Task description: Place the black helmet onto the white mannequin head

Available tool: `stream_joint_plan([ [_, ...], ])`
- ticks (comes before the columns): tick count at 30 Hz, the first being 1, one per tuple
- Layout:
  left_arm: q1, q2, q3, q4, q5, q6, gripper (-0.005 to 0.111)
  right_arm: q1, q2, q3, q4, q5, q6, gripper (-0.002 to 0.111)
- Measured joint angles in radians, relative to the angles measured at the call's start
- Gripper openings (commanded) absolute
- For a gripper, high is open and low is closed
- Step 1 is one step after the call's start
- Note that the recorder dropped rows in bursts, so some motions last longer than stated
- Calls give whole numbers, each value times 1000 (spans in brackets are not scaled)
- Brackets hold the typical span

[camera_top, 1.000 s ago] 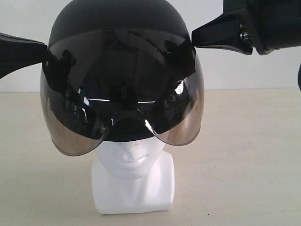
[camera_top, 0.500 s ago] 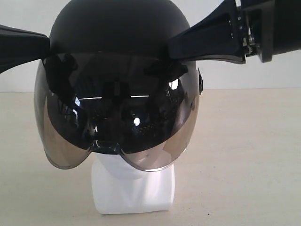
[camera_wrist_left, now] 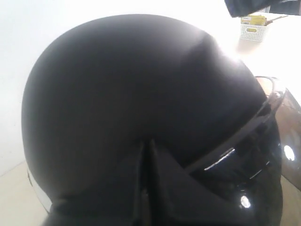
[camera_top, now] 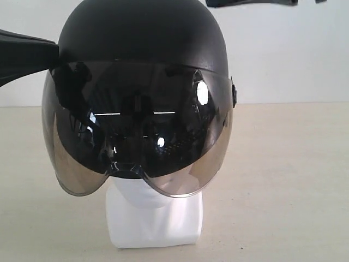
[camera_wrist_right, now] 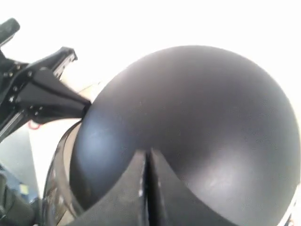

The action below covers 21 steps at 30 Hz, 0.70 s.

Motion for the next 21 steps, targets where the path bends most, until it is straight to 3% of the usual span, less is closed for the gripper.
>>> stream_joint_plan([
  [14, 0, -25, -105, 7, 25, -4, 4, 2, -3, -26, -18, -105, -40, 0],
  [21, 0, 31, -256, 7, 18, -4, 4, 54, -3, -61, -11, -82, -101, 0],
])
